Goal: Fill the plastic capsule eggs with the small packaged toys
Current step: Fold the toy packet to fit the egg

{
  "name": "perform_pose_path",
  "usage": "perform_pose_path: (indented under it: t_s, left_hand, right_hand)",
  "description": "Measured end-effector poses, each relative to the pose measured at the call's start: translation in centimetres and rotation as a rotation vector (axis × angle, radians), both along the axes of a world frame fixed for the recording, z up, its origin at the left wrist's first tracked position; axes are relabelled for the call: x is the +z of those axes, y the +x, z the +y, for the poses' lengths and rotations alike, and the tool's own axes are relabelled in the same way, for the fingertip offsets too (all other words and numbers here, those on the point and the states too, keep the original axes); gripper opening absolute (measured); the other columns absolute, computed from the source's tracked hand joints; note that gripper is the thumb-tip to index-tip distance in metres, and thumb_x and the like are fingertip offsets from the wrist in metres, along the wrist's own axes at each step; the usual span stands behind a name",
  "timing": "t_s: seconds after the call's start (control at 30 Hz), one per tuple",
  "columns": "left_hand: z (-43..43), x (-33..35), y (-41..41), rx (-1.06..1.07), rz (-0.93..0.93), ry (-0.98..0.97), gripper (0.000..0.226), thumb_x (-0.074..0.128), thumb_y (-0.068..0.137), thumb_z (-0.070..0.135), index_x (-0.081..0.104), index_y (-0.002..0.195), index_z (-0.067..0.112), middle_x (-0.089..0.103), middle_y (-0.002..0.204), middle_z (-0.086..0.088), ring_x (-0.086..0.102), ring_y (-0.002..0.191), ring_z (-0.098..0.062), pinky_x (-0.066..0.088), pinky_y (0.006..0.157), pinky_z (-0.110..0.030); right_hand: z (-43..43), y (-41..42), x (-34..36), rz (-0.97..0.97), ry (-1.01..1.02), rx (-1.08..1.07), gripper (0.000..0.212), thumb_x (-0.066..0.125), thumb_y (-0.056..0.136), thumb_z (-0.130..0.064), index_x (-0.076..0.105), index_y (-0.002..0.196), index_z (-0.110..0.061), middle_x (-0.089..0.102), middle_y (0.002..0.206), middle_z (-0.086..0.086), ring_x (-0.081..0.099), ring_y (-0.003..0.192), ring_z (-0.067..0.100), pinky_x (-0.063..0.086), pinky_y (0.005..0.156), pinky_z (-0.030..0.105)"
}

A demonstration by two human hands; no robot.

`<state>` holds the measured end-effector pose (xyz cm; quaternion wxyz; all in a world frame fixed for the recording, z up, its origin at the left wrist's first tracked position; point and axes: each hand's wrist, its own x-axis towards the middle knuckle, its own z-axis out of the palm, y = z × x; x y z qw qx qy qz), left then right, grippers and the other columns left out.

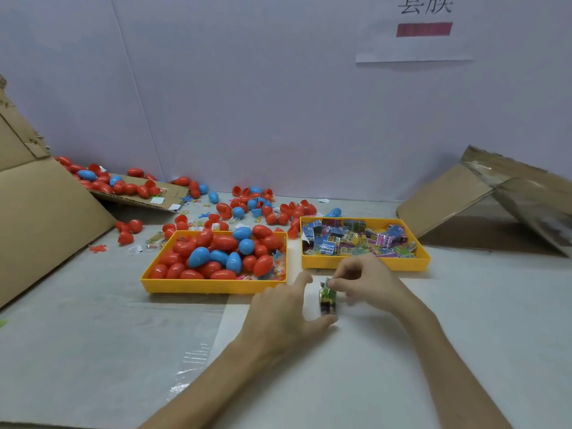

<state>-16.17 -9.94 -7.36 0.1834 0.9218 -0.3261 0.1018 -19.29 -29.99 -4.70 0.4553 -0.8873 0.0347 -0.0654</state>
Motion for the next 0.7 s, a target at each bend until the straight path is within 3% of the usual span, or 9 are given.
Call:
perform_pose_path:
  t_s: [0.1, 0.2, 0.3, 0.7]
  left_hand:
    - [-0.7, 0.0, 0.2, 0.075, -0.012, 0.009, 0.071, 0.049, 0.071, 0.090, 0.052, 0.116, 0.034, 0.069, 0.089, 0.005, 0.066, 0.089, -0.021, 0.035, 0.064, -0.032]
    - [-1.5, -0.1, 0.2, 0.107, -0.035, 0.016, 0.052, 0.050, 0.081, 0.077, 0.059, 0.102, 0.030, 0.068, 0.088, 0.003, 0.065, 0.087, -0.022, 0.033, 0.062, -0.033]
    - [-1.3, -0.3, 0.0, 0.110, -0.045, -0.039, 0.036, 0.051, 0.087, 0.062, 0.063, 0.103, 0.031, 0.062, 0.079, 0.004, 0.064, 0.083, -0.021, 0.031, 0.059, -0.032]
    - [-1.1, -0.7, -0.2, 0.153, -0.013, -0.083, 0.032, 0.056, 0.084, 0.057, 0.067, 0.104, 0.035, 0.070, 0.084, 0.003, 0.064, 0.084, -0.020, 0.039, 0.061, -0.030]
  right_hand:
    - [0.1, 0.1, -0.2, -0.030, -0.037, 0.002, 0.017, 0.079, 0.082, -0.018, 0.074, 0.066, -0.020, 0.068, 0.064, 0.003, 0.060, 0.056, 0.009, 0.052, 0.051, 0.025]
    - [0.2, 0.2, -0.3, -0.073, -0.077, 0.006, 0.017, 0.080, 0.081, -0.019, 0.074, 0.065, -0.023, 0.069, 0.064, -0.004, 0.058, 0.058, 0.005, 0.047, 0.054, 0.022]
    - [0.1, 0.3, -0.4, -0.102, -0.115, -0.012, 0.018, 0.081, 0.080, -0.019, 0.075, 0.064, -0.024, 0.070, 0.064, -0.009, 0.058, 0.058, 0.002, 0.044, 0.055, 0.017]
    - [0.0, 0.7, -0.9, -0.099, -0.162, -0.104, 0.022, 0.083, 0.076, -0.019, 0.071, 0.059, -0.026, 0.067, 0.062, -0.012, 0.057, 0.059, 0.002, 0.042, 0.055, 0.019]
